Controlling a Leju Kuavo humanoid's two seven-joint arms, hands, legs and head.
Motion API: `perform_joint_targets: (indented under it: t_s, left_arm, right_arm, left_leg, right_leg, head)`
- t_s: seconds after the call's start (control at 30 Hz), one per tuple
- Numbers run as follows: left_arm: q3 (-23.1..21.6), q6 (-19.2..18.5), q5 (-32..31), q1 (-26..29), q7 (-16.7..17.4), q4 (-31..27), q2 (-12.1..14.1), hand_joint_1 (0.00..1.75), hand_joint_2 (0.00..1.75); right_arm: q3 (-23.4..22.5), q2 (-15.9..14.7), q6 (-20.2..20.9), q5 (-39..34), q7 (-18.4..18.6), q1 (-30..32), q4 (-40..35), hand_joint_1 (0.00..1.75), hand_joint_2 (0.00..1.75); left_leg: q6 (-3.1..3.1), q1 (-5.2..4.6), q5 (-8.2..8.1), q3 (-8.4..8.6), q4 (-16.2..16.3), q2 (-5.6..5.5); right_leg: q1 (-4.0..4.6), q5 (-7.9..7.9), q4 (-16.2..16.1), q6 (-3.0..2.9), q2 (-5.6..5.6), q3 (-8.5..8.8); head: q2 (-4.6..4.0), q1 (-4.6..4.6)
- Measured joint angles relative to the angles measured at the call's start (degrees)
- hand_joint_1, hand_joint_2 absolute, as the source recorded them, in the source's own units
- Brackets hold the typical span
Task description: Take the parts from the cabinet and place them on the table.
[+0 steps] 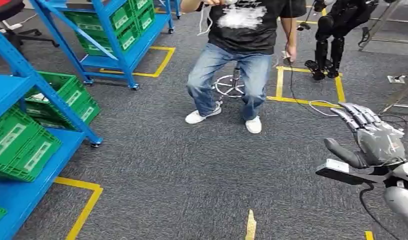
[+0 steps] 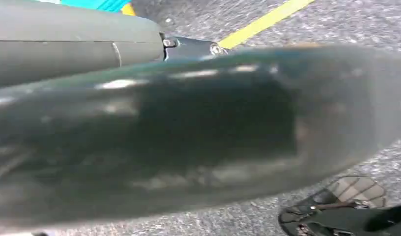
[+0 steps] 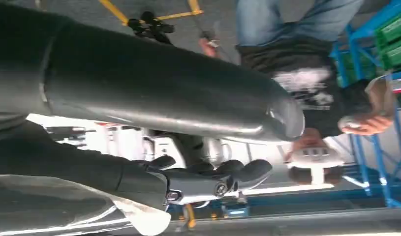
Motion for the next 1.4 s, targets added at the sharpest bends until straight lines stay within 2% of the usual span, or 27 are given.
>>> perform_joint_targets:
  t_s: [0.03,0.07,0.13,0.2,0.23,0.27,0.33,0.37,0.4,0.53,0.57,0.63,0.7,0.73,0.77,0.8,0.83,0.87,0.9,1.03,1.07,1.13,1.2,1.23,1.3,1.37,1.4]
  left_arm:
    - [0.1,0.0,0.5,0.1,-0.2,0.0,0.0,0.0,0.0]
    - [0.4,0.0,1.6,0.0,-0.6,0.0,-0.1,0.0,0.0]
    - [1.7,-0.4,3.8,-0.4,-1.2,0.0,0.0,0.0,0.0]
    - [2.9,-1.1,4.8,-0.8,-1.2,0.0,0.1,0.0,0.0]
    - [3.3,-1.3,5.1,-0.7,-1.2,0.0,0.1,0.0,0.0]
    - [3.6,-1.4,5.2,-0.7,-1.2,0.0,0.1,0.0,0.0]
    - [4.1,-1.5,5.3,-0.8,-1.2,0.0,0.2,0.0,0.0]
    - [4.3,-1.5,5.3,-0.9,-1.2,0.0,0.2,0.0,0.0]
    - [4.4,-1.5,5.3,-1.1,-1.2,0.0,0.3,0.0,0.0]
    - [6.5,-2.0,10.1,-1.0,-0.8,0.0,1.0,0.0,0.0]
    - [7.8,-2.4,13.2,-1.0,-0.8,0.0,1.2,0.0,0.0]
    - [11.4,-2.6,18.4,-1.5,-0.7,0.0,1.9,0.0,0.0]
    - [14.7,-2.6,21.7,-1.7,0.3,-0.1,2.4,0.0,0.0]
    - [16.4,-2.6,23.2,-1.7,1.0,-0.2,2.7,0.0,0.0]
    - [17.9,-2.7,24.1,-1.7,1.4,-0.2,2.7,0.0,0.0]
    - [19.4,-2.4,24.5,-1.7,1.8,-0.2,2.8,0.0,0.0]
    - [20.5,-2.1,24.6,-1.7,2.1,-0.2,2.8,0.0,0.0]
    - [21.3,-2.0,24.6,-1.7,2.2,-0.2,2.9,0.0,0.0]
    - [21.7,-2.0,24.4,-1.8,2.5,-0.2,3.0,0.0,0.0]
    - [22.1,-2.3,22.8,-1.8,3.7,-0.2,2.8,0.0,0.0]
    - [22.2,-2.5,22.4,-1.8,4.0,-0.2,2.7,0.0,0.0]
    - [22.2,-2.4,21.8,-2.0,4.2,-0.2,2.6,0.0,0.0]
    - [22.1,-2.4,21.3,-2.1,4.3,-0.2,2.3,0.0,0.0]
    - [22.1,-2.5,20.9,-2.0,4.4,-0.2,2.3,0.0,0.0]
    - [22.1,-2.6,20.5,-1.9,4.5,-0.2,2.1,0.0,0.0]
    - [22.1,-2.8,20.3,-2.0,4.5,-0.2,1.9,0.0,0.0]
    - [22.0,-2.9,20.3,-2.0,4.5,-0.2,1.9,0.0,0.0]
  right_arm:
    - [-0.1,0.0,-0.1,0.2,0.0,0.3,-0.4,0.0,0.0]
    - [-0.2,0.0,-0.3,0.6,0.1,0.6,-0.6,0.0,0.0]
    - [-0.3,0.1,-0.7,1.4,0.3,1.5,-0.9,0.0,0.0]
    - [-0.2,0.3,-0.8,1.9,0.4,2.8,-0.9,0.0,0.0]
    - [-0.2,0.4,-0.8,1.9,0.4,3.1,-0.9,0.0,0.0]
    - [-0.2,0.5,-0.8,1.9,0.4,3.2,-0.9,0.0,0.0]
    - [-0.2,0.5,-0.8,2.0,0.4,3.2,-1.1,0.0,0.0]
    - [-0.2,0.5,-0.8,1.9,0.4,3.2,-1.2,0.0,0.0]
    - [-0.2,0.5,-0.8,2.0,0.4,3.3,-1.3,0.0,0.0]
    - [-0.2,1.0,-0.9,2.4,0.4,3.2,-1.4,0.0,0.0]
    - [-0.2,1.2,-1.0,2.8,0.6,3.2,-1.4,0.0,0.0]
    - [-0.2,1.5,-1.4,3.3,0.9,4.1,-1.9,0.0,0.0]
    - [-0.2,1.7,-1.6,3.9,1.1,5.1,-2.0,0.0,0.0]
    - [-0.2,2.0,-1.6,4.3,1.2,5.4,-2.1,0.0,0.0]
    - [-0.2,2.2,-1.6,4.5,1.3,5.6,-2.1,0.0,0.0]
    - [-0.2,2.4,-1.6,4.7,1.3,5.8,-2.2,0.0,0.0]
    - [-0.2,2.5,-1.6,4.8,1.3,5.7,-2.3,0.0,0.0]
    - [-0.2,2.6,-1.6,5.0,1.3,5.7,-2.3,0.0,0.0]
    - [-0.2,2.7,-1.7,5.1,1.3,5.7,-2.3,0.0,0.0]
    - [0.4,3.3,-1.7,5.3,1.2,5.0,-2.3,0.0,0.0]
    - [0.6,3.3,-1.7,5.4,1.1,4.8,-2.3,0.0,0.0]
    - [0.7,3.4,-1.6,5.5,1.1,4.2,-2.2,0.0,0.0]
    - [1.0,3.5,-1.3,5.5,1.0,4.3,-2.1,0.0,0.0]
    - [1.2,3.4,-1.2,5.4,1.0,4.3,-2.0,0.0,0.0]
    - [1.2,3.4,-1.0,5.3,1.0,4.2,-2.0,0.0,0.0]
    - [1.2,3.4,-1.0,5.0,0.9,4.1,-2.0,0.0,0.0]
    - [1.2,3.4,-1.0,4.9,0.9,4.1,-2.0,0.0,0.0]
  left_leg:
    - [0.49,0.48,0.33,0.31,-0.5,-0.49]
    - [0.74,0.58,0.45,0.39,-0.6,-0.93]
    - [1.12,0.62,0.53,0.32,-0.6,-2.04]
    - [1.19,0.6,0.54,0.26,-0.5,-3.36]
    - [1.19,0.6,0.53,0.3,-0.5,-3.98]
    - [1.18,0.6,0.53,0.36,-0.5,-4.53]
    - [0.98,0.7,0.4,0.47,-0.3,-5.72]
    - [0.75,0.73,0.31,0.35,-0.2,-6.21]
    - [0.35,0.34,0.29,-0.11,0.3,-6.78]
    - [-0.93,0.72,0.91,-0.69,0.0,-8.83]
    - [-1.22,0.62,0.17,-1.23,1.4,-7.12]
    - [-1.71,0.53,-3.59,-3.91,7.4,-3.88]
    - [-1.83,0.54,-7.15,-7.5,15.4,-2.87]
    - [-1.78,0.54,-7.4,-8.26,17.3,-2.83]
    - [-1.68,0.54,-6.62,-7.94,16.8,-2.83]
    - [-1.44,0.52,-4.43,-6.43,13.8,-2.79]
    - [-1.13,0.44,-2.32,-4.5,10.0,-2.51]
    - [-0.5,0.12,0.63,-1.02,3.5,-1.18]
    - [-0.06,-0.58,-0.04,0.4,0.8,1.55]
    - [0.6,-0.8,0.19,0.21,-0.4,-0.16]
    - [1.06,-0.19,0.59,0.63,-1.0,-0.63]
    - [1.38,-0.04,0.7,0.59,-1.0,-1.63]
    - [1.5,0.01,0.7,0.53,-1.0,-2.81]
    - [1.5,0.01,0.7,0.53,-0.9,-3.45]
    - [1.48,0.08,0.69,0.63,-0.9,-4.62]
    - [1.3,0.26,0.58,0.78,-0.7,-5.96]
    - [1.12,0.29,0.48,0.7,-0.6,-6.4]
  right_leg:
    - [-0.34,-0.71,-0.2,0.56,0.46,-0.55]
    - [-0.35,-1.84,1.6,0.98,2.8,-0.96]
    - [-0.44,-5.94,9.9,1.01,5.3,-4.62]
    - [-0.48,-8.21,17.3,1.07,5.8,-8.56]
    - [-0.48,-7.43,17.5,1.02,5.88,-8.98]
    - [-0.51,-5.52,15.4,0.99,5.95,-8.21]
    - [-0.79,0.03,5.7,0.92,7.18,-3.8]
    - [-1.24,0.64,1.9,0.99,9.78,-2.16]
    - [-1.25,0.09,0.7,0.91,10.43,-0.72]
    - [-1.18,0.25,0.8,0.0,8.47,-1.06]
    - [-1.2,0.37,0.5,-0.31,7.72,-0.76]
    - [-0.95,0.08,0.5,-1.02,6.43,-0.41]
    - [-0.72,-0.08,0.5,-1.25,5.07,-0.3]
    - [-0.65,-0.15,0.5,-1.34,4.47,-0.28]
    - [-0.61,-0.16,0.5,-1.35,4.06,-0.26]
    - [-0.47,-0.23,0.5,-1.38,3.48,-0.23]
    - [-0.39,-0.29,0.5,-1.4,3.04,-0.12]
    - [-0.27,-0.44,0.5,-1.32,2.46,0.13]
    - [-0.14,-0.53,0.4,-1.19,1.97,0.24]
    - [0.21,-0.73,0.3,-0.27,-0.2,0.43]
    - [0.06,-1.32,0.4,0.09,0.14,-0.09]
    - [-0.15,-4.49,5.5,0.57,4.4,-2.08]
    - [-0.32,-8.24,14.8,0.97,5.63,-6.7]
    - [-0.41,-8.63,17.5,1.06,5.79,-8.3]
    - [-0.5,-5.64,15.1,1.11,5.9,-7.66]
    - [-0.65,-0.17,5.5,1.0,6.87,-3.23]
    - [-0.91,0.69,2.2,1.01,8.51,-1.86]
  head:
    - [0.02,-0.11]
    - [0.0,0.22]
    - [0.0,0.5]
    - [0.0,0.5]
    - [0.0,0.5]
    - [0.0,0.48]
    - [0.0,0.52]
    - [0.0,0.61]
    - [0.0,0.59]
    - [0.0,0.46]
    - [0.0,0.44]
    - [0.0,-0.07]
    - [0.0,-0.02]
    - [0.0,0.0]
    - [0.0,-0.02]
    - [0.0,-0.02]
    - [0.0,0.0]
    - [0.0,-0.02]
    - [0.0,0.07]
    - [0.0,0.07]
    - [0.0,0.02]
    - [0.02,0.57]
    - [0.0,0.81]
    - [0.02,0.76]
    - [0.0,0.76]
    - [0.0,0.79]
    - [0.0,0.85]
